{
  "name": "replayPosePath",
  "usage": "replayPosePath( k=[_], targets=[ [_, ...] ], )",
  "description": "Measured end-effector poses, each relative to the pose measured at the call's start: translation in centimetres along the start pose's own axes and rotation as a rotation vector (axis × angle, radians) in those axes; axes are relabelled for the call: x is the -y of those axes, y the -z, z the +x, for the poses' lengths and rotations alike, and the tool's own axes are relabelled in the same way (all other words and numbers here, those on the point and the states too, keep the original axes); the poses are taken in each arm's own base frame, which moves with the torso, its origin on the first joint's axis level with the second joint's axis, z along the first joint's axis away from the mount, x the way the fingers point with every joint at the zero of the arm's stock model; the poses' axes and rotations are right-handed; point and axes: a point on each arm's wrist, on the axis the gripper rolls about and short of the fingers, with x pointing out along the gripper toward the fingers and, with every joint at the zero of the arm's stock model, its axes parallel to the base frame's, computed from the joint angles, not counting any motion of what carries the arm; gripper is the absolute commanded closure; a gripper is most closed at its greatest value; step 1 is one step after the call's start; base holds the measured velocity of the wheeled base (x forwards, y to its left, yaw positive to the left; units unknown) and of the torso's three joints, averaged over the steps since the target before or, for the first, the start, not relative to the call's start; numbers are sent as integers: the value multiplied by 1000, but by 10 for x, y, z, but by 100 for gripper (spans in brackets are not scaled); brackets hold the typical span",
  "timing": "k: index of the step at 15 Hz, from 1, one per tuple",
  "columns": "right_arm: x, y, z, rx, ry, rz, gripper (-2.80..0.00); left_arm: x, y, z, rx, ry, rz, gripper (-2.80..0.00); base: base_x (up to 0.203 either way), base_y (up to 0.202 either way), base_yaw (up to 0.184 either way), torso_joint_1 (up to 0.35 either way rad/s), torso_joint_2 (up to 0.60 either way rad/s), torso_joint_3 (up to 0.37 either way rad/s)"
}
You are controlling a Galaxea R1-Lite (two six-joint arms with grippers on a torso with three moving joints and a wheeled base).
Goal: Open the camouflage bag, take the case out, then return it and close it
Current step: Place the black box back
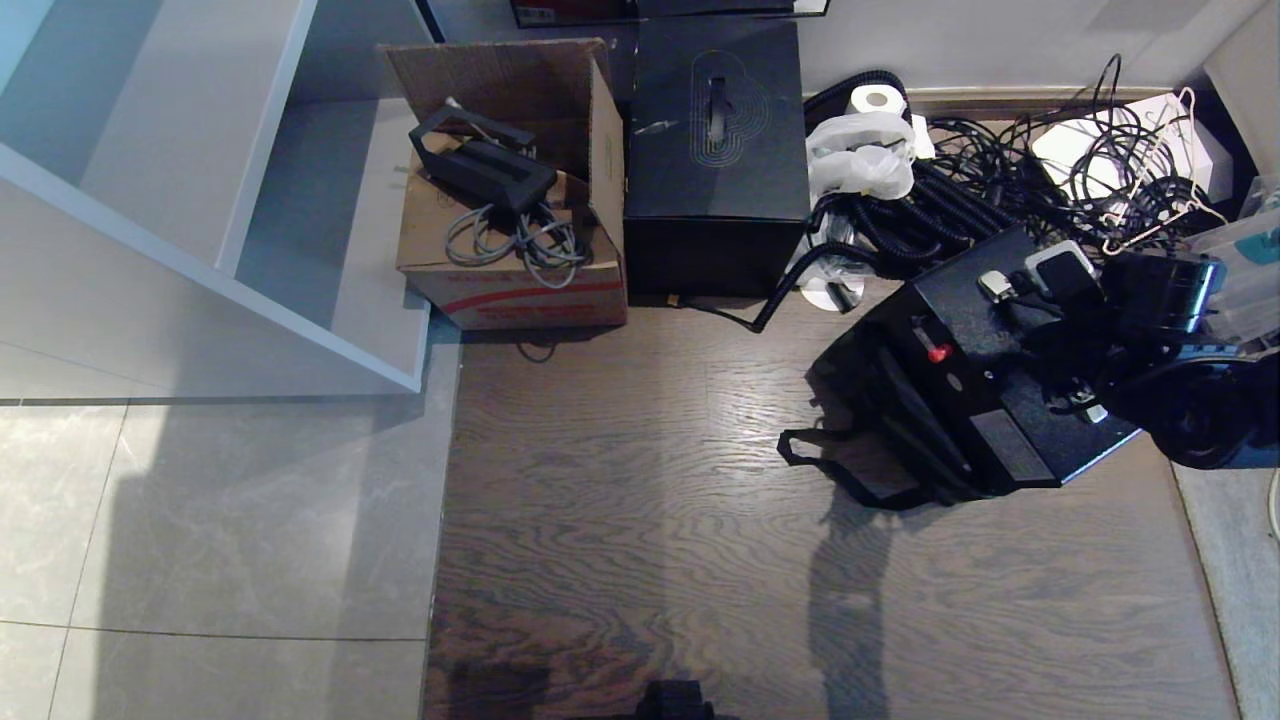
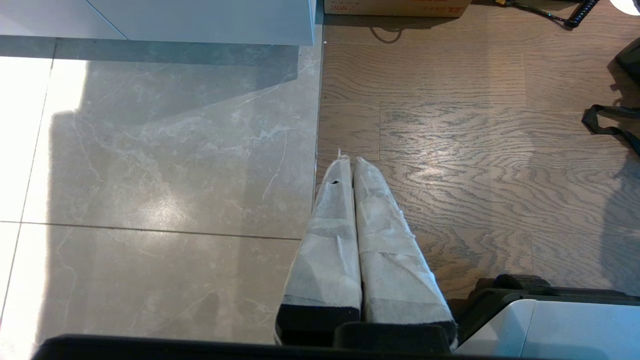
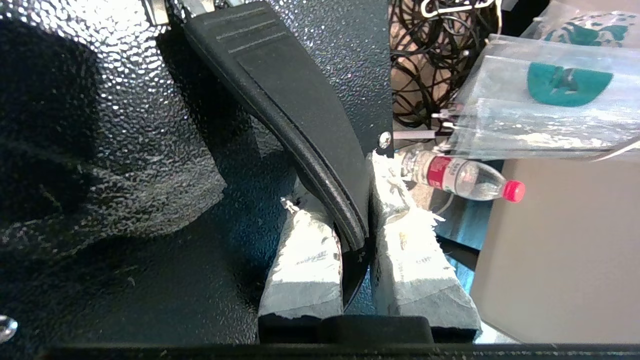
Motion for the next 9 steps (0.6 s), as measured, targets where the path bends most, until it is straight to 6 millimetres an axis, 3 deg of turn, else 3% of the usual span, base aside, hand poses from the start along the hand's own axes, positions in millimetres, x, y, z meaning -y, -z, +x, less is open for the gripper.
replayPosePath(
  k=[9],
  targets=[
    [4,13,-15,-34,-21,-23,0,0,0,0,0,0,0,0,0,0,0,0,0,0]
  ],
)
